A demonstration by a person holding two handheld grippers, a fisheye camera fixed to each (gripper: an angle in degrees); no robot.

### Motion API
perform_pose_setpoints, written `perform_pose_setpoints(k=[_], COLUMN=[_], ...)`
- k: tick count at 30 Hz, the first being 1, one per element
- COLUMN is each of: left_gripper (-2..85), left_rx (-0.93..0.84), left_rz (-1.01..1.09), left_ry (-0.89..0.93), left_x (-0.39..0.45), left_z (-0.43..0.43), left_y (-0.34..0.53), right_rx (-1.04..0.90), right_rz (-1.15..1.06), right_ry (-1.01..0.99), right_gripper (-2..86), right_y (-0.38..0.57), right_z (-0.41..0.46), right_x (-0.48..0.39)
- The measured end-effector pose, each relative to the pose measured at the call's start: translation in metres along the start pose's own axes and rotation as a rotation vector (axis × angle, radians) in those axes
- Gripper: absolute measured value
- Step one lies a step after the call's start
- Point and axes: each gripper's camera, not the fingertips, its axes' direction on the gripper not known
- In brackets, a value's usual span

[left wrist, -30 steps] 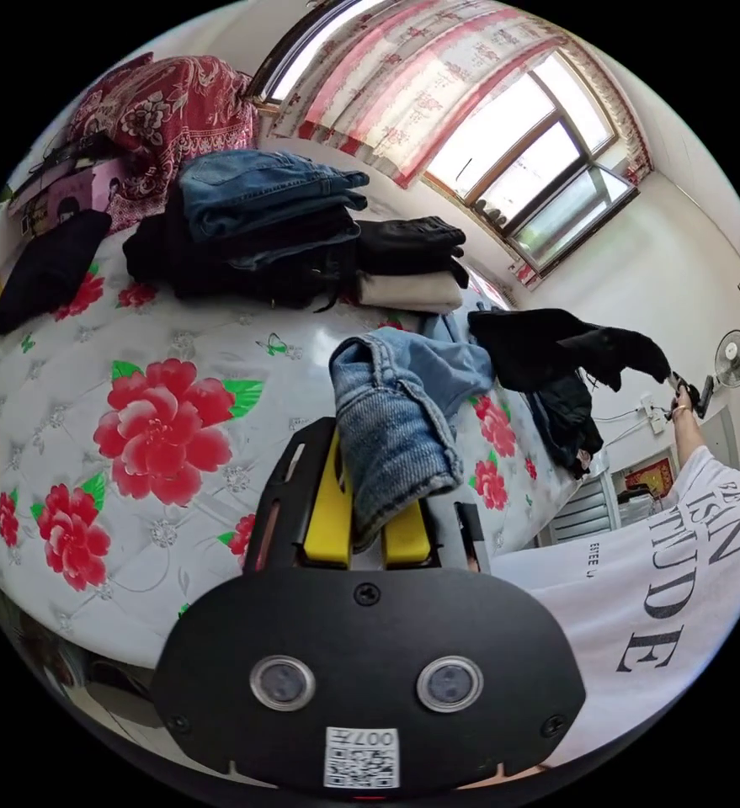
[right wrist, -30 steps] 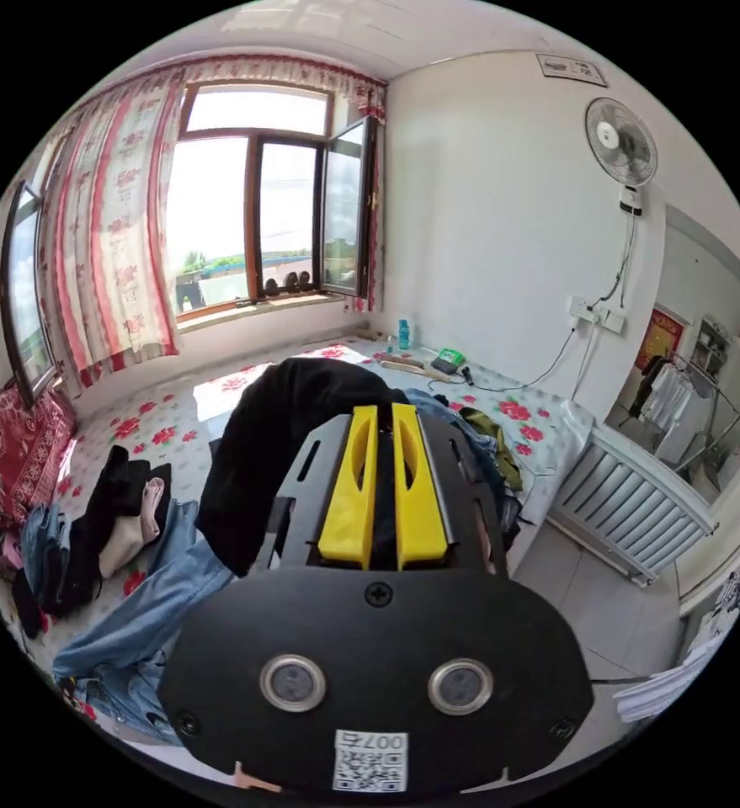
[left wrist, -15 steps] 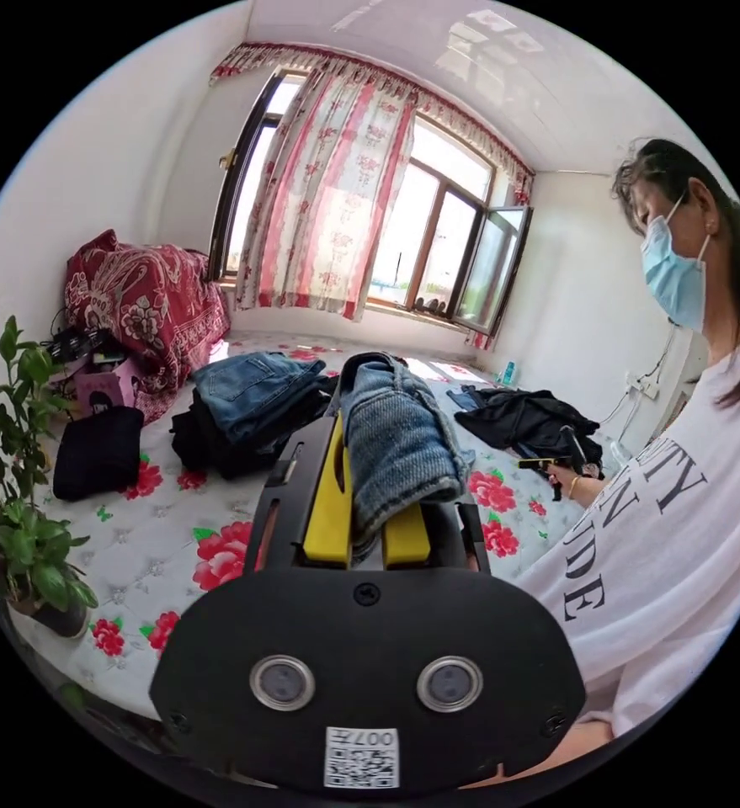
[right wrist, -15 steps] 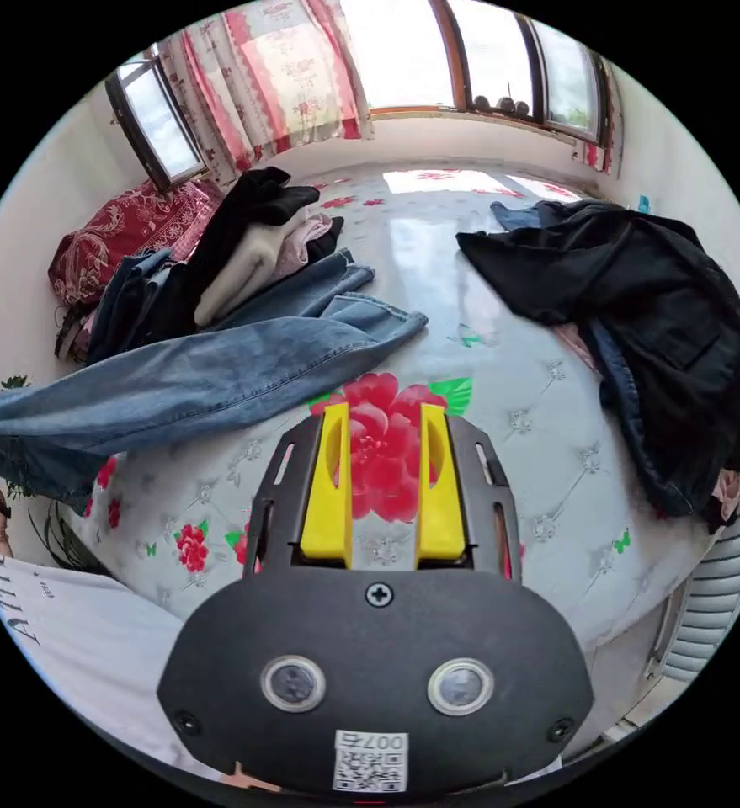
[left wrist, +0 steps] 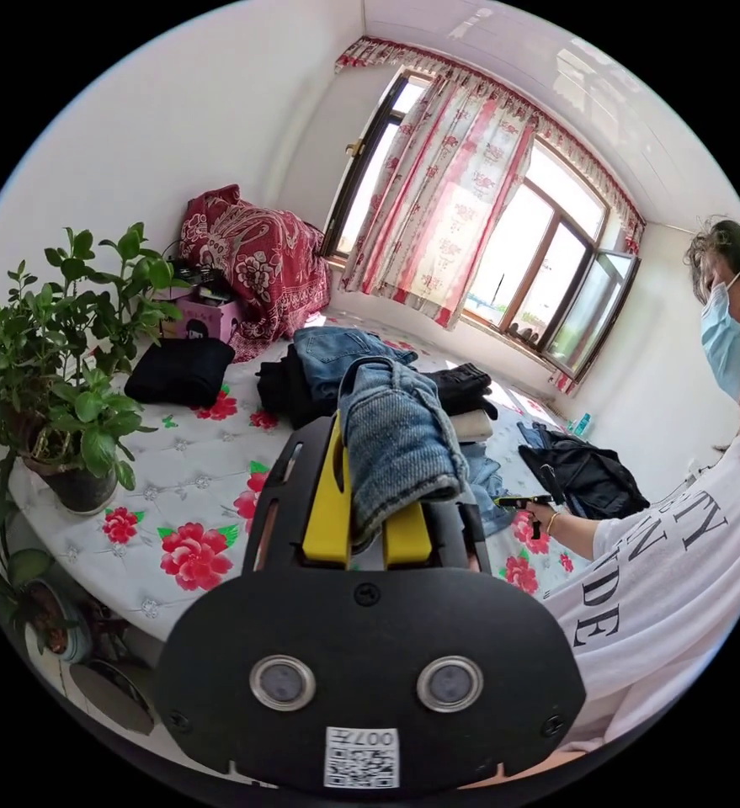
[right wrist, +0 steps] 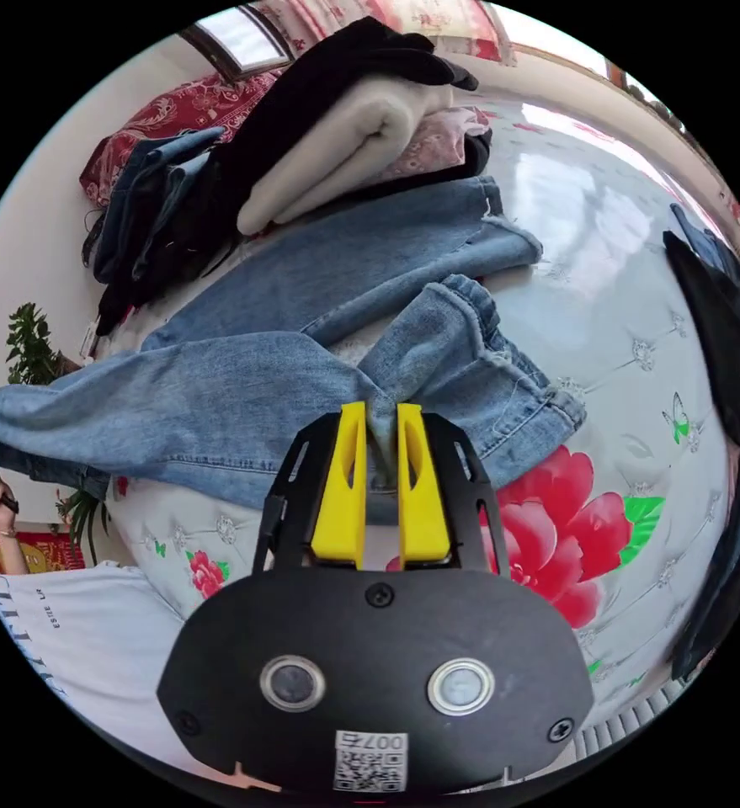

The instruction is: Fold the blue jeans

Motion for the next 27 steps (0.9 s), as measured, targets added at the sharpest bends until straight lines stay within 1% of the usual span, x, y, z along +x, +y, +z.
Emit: perform_pose_setpoints(k=[2,3,4,6,7,9,10,12,13,15,16,17,18,19,20,21,22,24,25,27], left_gripper=[0.6,0.4,0.3,0.0,0.0,-0.2,-0.2,-0.2,-0.2,0.0,0.1,0.3,0.5,0.7,1.0,1.4,1.7,3.3,3.8,6.7], left_rx=[0.007,0.003,-0.001,0.015,0.029,0.121,0.152,0.304,0.348,0.521,0.56,0.615,0.639,0.638,0.607,0.547,0.508,0.321,0.275,0.102], left_rz=[-0.023,-0.017,-0.003,0.068,0.091,0.202,0.238,0.414,0.459,0.573,0.576,0.546,0.498,0.472,0.421,0.354,0.318,0.241,0.245,0.294], left_ry=[0.004,0.011,0.019,0.091,0.122,0.272,0.314,0.465,0.5,0.594,0.599,0.583,0.529,0.487,0.396,0.322,0.284,0.101,0.053,-0.115], left_x=[-0.002,0.0,0.003,0.02,0.025,0.051,0.059,0.09,0.097,0.111,0.111,0.107,0.1,0.097,0.091,0.084,0.081,0.074,0.073,0.065], left_z=[0.002,0.003,0.003,-0.006,-0.011,-0.038,-0.046,-0.092,-0.104,-0.154,-0.165,-0.181,-0.191,-0.192,-0.19,-0.179,-0.17,-0.123,-0.108,-0.034], left_y=[-0.002,-0.003,-0.004,-0.01,-0.012,-0.022,-0.025,-0.033,-0.034,-0.033,-0.032,-0.032,-0.034,-0.035,-0.04,-0.049,-0.054,-0.078,-0.084,-0.104], right_rx=[0.009,0.091,0.154,0.387,0.438,0.655,0.707,0.91,0.958,1.144,1.186,1.256,1.311,1.332,1.366,1.39,1.394,1.342,1.323,1.228], right_rz=[0.069,0.105,0.104,0.098,0.11,0.169,0.187,0.253,0.267,0.293,0.289,0.276,0.254,0.239,0.203,0.164,0.146,0.116,0.116,0.09], right_ry=[-0.095,-0.105,-0.092,0.019,0.042,0.107,0.121,0.2,0.22,0.275,0.285,0.298,0.303,0.299,0.273,0.236,0.221,0.213,0.212,0.185], right_gripper=[2.5,1.8,1.6,0.9,0.8,0.6,0.6,0.6,0.6,0.6,0.6,0.7,0.8,0.9,1.0,1.2,1.3,1.9,2.1,3.2], right_y=[0.014,0.031,0.042,0.091,0.105,0.167,0.183,0.247,0.262,0.318,0.33,0.35,0.365,0.371,0.377,0.377,0.374,0.342,0.33,0.269], right_z=[-0.018,-0.042,-0.058,-0.134,-0.155,-0.237,-0.256,-0.326,-0.34,-0.389,-0.399,-0.415,-0.427,-0.432,-0.438,-0.442,-0.443,-0.441,-0.439,-0.42], right_x=[0.015,0.022,0.023,0.022,0.022,0.021,0.02,0.01,0.006,-0.014,-0.02,-0.031,-0.041,-0.046,-0.053,-0.058,-0.061,-0.07,-0.072,-0.074])
